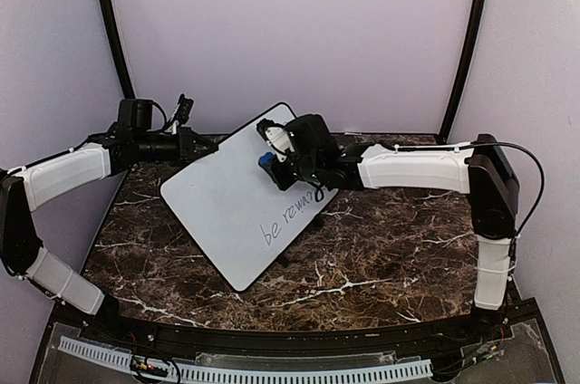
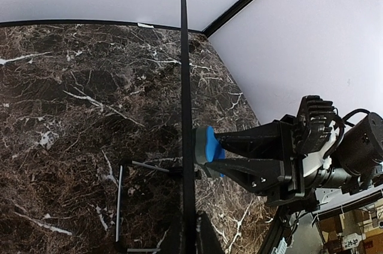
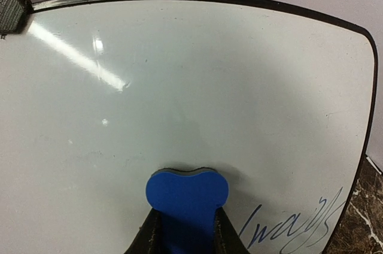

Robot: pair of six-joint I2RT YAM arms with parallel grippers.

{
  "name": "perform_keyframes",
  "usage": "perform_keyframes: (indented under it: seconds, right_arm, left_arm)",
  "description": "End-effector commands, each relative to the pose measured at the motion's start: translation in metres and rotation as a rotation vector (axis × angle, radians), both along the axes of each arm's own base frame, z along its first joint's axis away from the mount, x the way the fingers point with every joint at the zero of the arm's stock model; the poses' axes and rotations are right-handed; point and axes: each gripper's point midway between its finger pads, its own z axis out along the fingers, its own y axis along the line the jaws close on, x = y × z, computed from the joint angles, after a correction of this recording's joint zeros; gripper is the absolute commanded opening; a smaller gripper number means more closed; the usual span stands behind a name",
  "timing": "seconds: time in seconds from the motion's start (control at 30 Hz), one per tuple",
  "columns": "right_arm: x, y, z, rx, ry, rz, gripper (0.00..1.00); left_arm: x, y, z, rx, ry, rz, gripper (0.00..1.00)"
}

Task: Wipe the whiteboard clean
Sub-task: Erase the whiteboard at the center of the board.

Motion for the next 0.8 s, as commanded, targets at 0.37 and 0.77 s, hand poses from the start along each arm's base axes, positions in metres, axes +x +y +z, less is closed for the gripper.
perform_keyframes:
  seconds: [0.37, 0.77]
  right_arm:
    - [-0.046, -0.05, -0.077, -0.065, 0.146, -0.017, 0.2]
    - [-0.031, 0.032, 0.007, 0.011, -0.008, 0.129, 0.2]
  left_arm:
    - [-0.01, -0.014, 0.026, -0.06, -0.076, -0.089, 0.0]
    - [-0.012, -0.015, 0.027, -0.069, -0.078, -0.092, 0.0]
